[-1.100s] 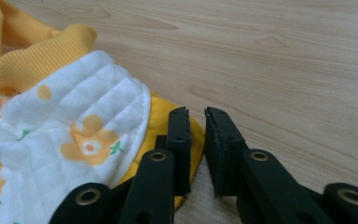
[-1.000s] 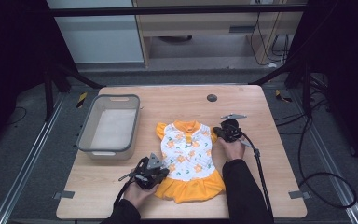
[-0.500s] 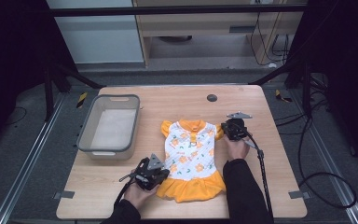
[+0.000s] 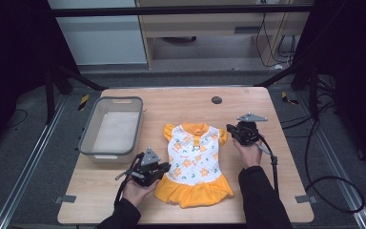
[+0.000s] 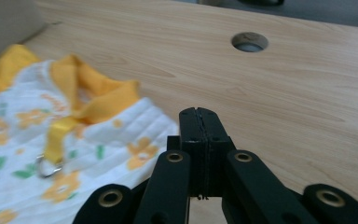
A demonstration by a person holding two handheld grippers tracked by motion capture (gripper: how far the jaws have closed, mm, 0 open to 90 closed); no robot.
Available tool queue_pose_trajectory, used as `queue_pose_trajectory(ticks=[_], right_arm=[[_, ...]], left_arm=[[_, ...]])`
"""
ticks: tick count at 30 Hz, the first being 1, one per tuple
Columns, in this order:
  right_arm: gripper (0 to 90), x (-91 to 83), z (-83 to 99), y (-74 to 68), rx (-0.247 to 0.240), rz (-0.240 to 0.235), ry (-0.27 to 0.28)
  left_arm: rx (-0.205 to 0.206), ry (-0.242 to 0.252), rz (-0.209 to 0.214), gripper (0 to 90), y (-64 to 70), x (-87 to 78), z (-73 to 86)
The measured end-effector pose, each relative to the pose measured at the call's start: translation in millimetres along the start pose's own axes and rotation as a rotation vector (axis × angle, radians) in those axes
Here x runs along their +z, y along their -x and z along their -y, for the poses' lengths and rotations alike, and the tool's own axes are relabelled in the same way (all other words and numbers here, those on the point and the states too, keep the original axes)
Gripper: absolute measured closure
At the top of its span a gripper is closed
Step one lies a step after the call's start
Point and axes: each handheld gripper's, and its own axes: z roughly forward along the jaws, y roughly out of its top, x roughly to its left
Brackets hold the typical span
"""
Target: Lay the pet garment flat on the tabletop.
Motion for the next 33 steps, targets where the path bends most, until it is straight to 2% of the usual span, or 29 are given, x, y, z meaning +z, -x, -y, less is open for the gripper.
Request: queue_pose_trajectory(ticks=[3,5,10,12,15,17,19,20,24,26,30,33], right_arm=[[90.0,-15.1,4.6,-12.2,-0.020,-0.054,-0.004],[90.0,-25.6,11.8,-24.5,-0.045,-0.097,-0.013],[90.0,-42.1,32.7,-51.1,-0.088,-0.176,-0.037],[90.0,-46.4,43.2,-60.4,-0.087,-0.211,-0.050],[90.0,-48.9,57.6,-72.1,-0.098,-0.247,-0.087],[90.0,-49.1,64.3,-78.2,-0.116,-0.251,-0.108],[90.0,-50.1,71.5,-83.7,-0.129,-0.269,-0.127],[90.0,-50.8,73.4,-85.6,-0.130,-0.272,-0.134],[90.0,-49.8,81.8,-91.3,-0.146,-0.284,-0.160],[90.0,-48.0,86.2,-93.4,-0.161,-0.282,-0.194],[90.0,-45.1,90.8,-94.5,-0.165,-0.269,-0.244],[90.0,-47.7,91.8,-94.1,-0.170,-0.266,-0.253]], left_arm=[[-0.002,0.032,-0.028,84.8,-7.7,3.6,-16.4],[0.011,0.031,-0.054,86.7,-11.5,10.4,-25.8],[0.001,0.010,-0.114,89.2,-26.2,40.5,-48.1],[-0.029,0.008,-0.119,89.4,-31.5,54.0,-54.2],[-0.043,-0.007,-0.143,89.4,-36.8,74.8,-59.2],[-0.039,-0.031,-0.171,89.4,-41.1,90.5,-58.2],[-0.040,-0.042,-0.186,89.4,-44.6,97.6,-56.6],[-0.034,-0.058,-0.216,89.4,-49.3,104.8,-54.5],[-0.065,-0.048,-0.225,89.1,-57.0,110.3,-52.0],[-0.063,-0.061,-0.235,88.8,-60.3,113.9,-50.7],[-0.043,-0.083,-0.256,89.2,-60.4,120.3,-46.9],[-0.015,-0.089,-0.279,89.4,-57.7,123.4,-45.4]])
